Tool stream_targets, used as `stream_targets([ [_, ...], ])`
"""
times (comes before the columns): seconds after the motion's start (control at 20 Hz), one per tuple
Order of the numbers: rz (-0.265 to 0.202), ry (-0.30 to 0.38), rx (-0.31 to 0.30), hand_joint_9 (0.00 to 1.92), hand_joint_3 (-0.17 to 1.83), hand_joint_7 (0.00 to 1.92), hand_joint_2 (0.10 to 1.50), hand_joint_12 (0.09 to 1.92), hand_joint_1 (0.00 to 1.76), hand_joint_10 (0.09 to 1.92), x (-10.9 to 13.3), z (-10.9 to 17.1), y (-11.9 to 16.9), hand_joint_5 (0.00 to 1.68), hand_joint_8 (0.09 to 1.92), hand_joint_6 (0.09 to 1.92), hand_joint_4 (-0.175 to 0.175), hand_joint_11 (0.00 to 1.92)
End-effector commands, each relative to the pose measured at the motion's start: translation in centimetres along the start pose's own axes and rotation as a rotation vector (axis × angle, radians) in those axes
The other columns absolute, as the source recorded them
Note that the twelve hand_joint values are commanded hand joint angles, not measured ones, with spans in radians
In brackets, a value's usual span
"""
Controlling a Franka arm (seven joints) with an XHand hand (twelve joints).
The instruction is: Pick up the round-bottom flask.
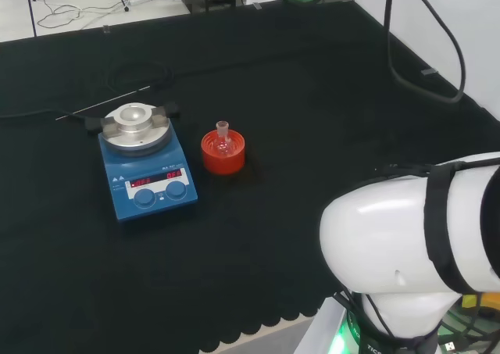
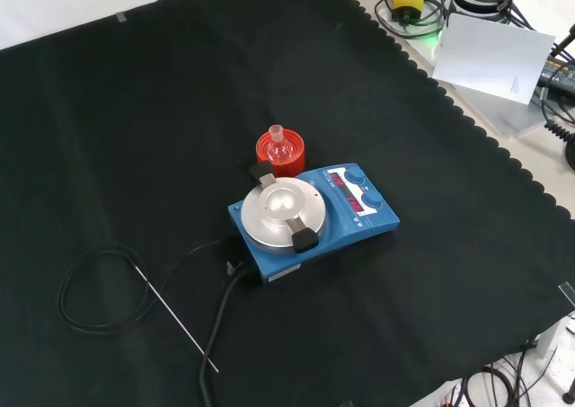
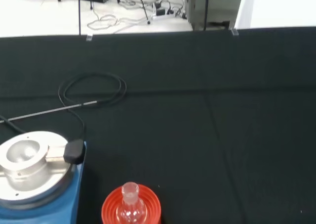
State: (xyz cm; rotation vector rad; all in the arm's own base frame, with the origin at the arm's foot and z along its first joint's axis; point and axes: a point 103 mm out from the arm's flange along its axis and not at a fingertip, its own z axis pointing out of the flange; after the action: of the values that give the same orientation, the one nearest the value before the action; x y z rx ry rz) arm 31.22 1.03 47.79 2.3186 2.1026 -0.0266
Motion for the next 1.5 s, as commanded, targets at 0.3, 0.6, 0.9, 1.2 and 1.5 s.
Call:
stream_targets([
  [0.3, 0.069, 0.050, 0.054, 0.22, 0.27, 0.12, 1.27, 1.43, 0.17, 0.72, 4.3, 7.2, 3.0, 0.39, 0.63, 0.26, -0.024, 0.02],
  [0.6, 0.079, 0.098, 0.103, 0.23, 0.26, 0.12, 1.27, 1.43, 0.18, 0.72, -1.7, 11.4, 6.6, 0.39, 0.63, 0.26, -0.025, 0.02],
  [0.9, 0.066, 0.145, 0.131, 0.24, 0.26, 0.13, 1.27, 1.43, 0.19, 0.72, -4.8, 14.7, 8.7, 0.40, 0.64, 0.26, -0.027, 0.02],
  [1.2, 0.042, 0.221, 0.162, 0.29, 0.22, 0.18, 1.18, 1.43, 0.40, 0.74, -4.7, 19.5, 9.6, 0.45, 0.68, 0.29, -0.030, 0.03],
  [1.5, 0.027, 0.268, 0.211, 0.38, 0.22, 0.25, 0.97, 1.42, 0.73, 0.72, -3.6, 23.6, 9.5, 0.52, 0.70, 0.31, -0.027, 0.06],
])
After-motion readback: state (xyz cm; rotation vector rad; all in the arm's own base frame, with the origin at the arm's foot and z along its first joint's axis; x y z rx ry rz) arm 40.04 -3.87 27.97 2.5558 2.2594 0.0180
